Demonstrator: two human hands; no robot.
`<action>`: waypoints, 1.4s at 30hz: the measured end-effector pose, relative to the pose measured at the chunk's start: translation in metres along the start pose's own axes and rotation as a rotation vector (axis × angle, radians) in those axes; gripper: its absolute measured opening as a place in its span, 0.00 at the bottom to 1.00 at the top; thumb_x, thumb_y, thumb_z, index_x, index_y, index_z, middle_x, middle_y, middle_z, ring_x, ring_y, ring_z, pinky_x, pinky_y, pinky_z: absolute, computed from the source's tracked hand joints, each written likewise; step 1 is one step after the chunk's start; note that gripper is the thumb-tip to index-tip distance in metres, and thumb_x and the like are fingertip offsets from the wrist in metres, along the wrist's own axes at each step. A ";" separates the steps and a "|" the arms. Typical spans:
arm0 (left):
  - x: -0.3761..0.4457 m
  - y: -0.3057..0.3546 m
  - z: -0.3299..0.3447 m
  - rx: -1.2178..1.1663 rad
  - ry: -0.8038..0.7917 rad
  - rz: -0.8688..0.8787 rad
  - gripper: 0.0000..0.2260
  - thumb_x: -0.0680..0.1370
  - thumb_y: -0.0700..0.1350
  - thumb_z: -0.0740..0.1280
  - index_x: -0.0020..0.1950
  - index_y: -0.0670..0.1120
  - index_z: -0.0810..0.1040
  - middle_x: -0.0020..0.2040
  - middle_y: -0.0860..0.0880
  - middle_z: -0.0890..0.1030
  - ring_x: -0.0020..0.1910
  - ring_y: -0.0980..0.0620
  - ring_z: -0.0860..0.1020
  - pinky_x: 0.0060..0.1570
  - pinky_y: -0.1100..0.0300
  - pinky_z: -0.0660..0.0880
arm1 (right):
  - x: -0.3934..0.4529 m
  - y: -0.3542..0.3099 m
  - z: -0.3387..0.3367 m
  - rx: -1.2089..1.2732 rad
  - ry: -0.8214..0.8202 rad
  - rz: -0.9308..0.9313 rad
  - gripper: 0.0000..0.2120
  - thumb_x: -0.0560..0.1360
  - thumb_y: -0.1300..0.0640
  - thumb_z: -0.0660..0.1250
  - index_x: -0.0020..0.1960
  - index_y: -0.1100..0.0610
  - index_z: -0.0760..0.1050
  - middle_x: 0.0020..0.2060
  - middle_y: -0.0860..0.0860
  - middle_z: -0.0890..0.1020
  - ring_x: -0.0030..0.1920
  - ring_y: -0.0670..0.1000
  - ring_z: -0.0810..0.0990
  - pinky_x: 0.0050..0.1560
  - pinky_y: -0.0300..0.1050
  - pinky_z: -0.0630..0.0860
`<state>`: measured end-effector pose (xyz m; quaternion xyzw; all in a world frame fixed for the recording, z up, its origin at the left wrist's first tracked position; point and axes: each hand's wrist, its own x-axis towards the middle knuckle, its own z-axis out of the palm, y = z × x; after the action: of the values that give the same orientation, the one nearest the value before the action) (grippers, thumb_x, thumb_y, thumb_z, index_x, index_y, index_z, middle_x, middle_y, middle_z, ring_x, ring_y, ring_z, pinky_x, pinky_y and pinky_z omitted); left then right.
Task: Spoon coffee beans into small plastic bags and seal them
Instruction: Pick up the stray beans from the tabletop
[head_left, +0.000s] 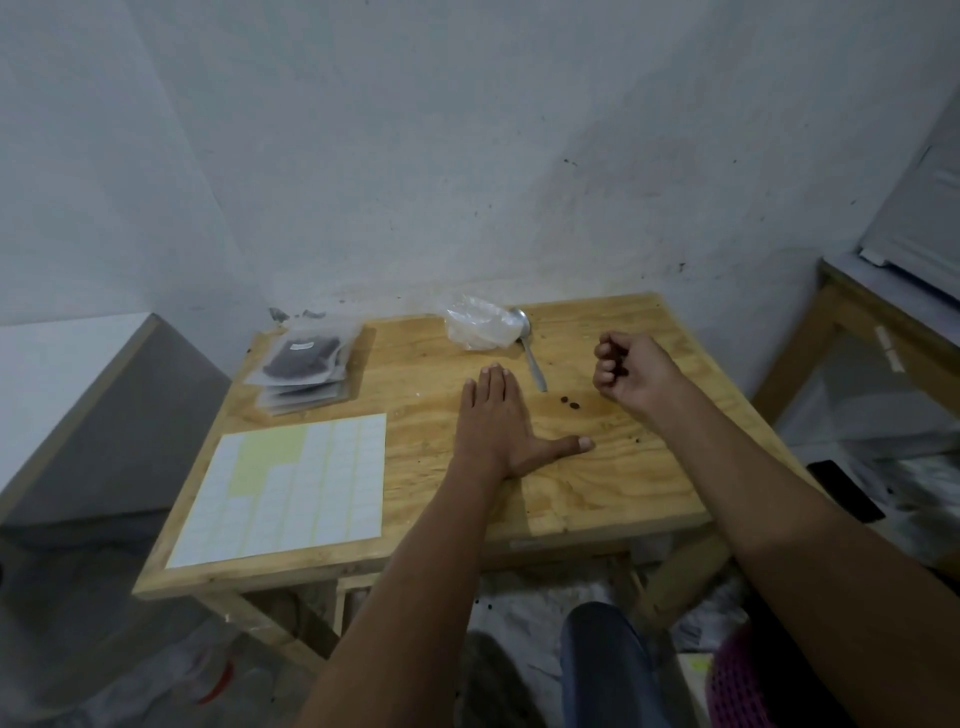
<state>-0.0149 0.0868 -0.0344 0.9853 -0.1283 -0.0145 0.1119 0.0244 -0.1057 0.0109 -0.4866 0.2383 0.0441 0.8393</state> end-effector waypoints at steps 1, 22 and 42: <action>0.001 0.000 0.001 -0.005 0.002 0.000 0.68 0.59 0.87 0.50 0.82 0.38 0.45 0.83 0.39 0.47 0.83 0.43 0.45 0.80 0.43 0.43 | -0.003 0.000 -0.002 -0.171 0.027 -0.039 0.09 0.84 0.58 0.59 0.46 0.58 0.74 0.31 0.49 0.68 0.26 0.47 0.62 0.24 0.39 0.61; -0.001 -0.001 0.001 -0.018 -0.001 0.000 0.68 0.60 0.87 0.51 0.82 0.38 0.44 0.83 0.39 0.47 0.83 0.43 0.44 0.80 0.44 0.42 | -0.017 0.024 -0.005 -0.682 0.109 -0.451 0.08 0.78 0.55 0.71 0.45 0.61 0.83 0.25 0.45 0.73 0.25 0.45 0.70 0.29 0.40 0.66; -0.002 -0.002 0.001 -0.019 0.004 0.007 0.67 0.60 0.86 0.51 0.82 0.38 0.45 0.83 0.39 0.47 0.83 0.43 0.45 0.80 0.44 0.43 | -0.022 0.032 -0.011 -1.286 0.070 -0.615 0.08 0.71 0.49 0.79 0.40 0.53 0.87 0.38 0.46 0.86 0.40 0.44 0.81 0.39 0.41 0.73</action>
<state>-0.0162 0.0888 -0.0355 0.9838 -0.1313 -0.0132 0.1214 -0.0083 -0.0950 -0.0093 -0.9315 0.0439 -0.0785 0.3525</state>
